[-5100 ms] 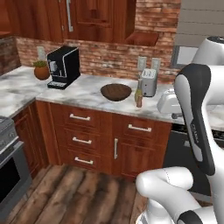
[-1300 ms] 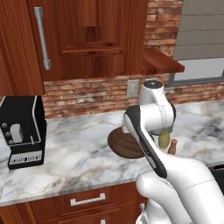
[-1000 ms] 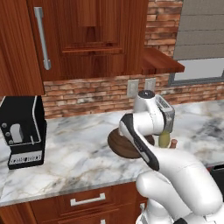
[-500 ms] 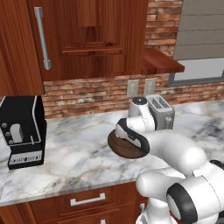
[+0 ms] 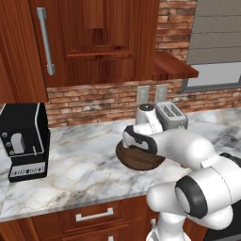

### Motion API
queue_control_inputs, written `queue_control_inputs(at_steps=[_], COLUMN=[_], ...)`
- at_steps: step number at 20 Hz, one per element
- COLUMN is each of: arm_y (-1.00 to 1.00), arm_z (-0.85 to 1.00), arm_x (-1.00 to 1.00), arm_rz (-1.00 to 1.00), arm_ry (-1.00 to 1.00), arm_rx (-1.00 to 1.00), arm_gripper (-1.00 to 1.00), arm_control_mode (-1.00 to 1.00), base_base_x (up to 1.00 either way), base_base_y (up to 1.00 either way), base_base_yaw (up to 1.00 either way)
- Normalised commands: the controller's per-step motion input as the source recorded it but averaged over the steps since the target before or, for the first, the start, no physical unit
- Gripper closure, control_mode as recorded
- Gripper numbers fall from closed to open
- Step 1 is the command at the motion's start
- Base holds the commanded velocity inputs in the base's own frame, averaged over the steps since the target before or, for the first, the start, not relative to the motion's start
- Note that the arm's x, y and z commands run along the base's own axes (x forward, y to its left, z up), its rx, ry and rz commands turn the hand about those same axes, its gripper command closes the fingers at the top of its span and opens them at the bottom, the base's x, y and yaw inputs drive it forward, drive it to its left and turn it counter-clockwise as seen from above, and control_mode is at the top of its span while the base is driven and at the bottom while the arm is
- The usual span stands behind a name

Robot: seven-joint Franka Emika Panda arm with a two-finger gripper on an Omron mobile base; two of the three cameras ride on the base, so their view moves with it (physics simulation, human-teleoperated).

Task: Retrieve the bottle and the shaker from the cabinet and place them next to the mixing bowl on the counter. Then add garlic from the fridge to the mixing bowl.

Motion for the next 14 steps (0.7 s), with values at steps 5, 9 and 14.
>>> queue_control_inputs(at_steps=[5,9,14], arm_y=[-0.03,-0.02,-0.01], arm_z=[-0.35,-0.37,-0.30], arm_x=[0.00,0.00,0.03], arm_rz=[0.00,0.00,0.00], arm_ry=[0.00,0.00,0.01], arm_rx=[0.00,0.00,0.00], arm_gripper=[1.00,1.00,1.00], arm_control_mode=[-1.00,-1.00,-1.00], base_base_x=[0.00,0.00,0.00], base_base_y=[0.00,0.00,0.00], base_base_yaw=[0.00,0.00,0.00])
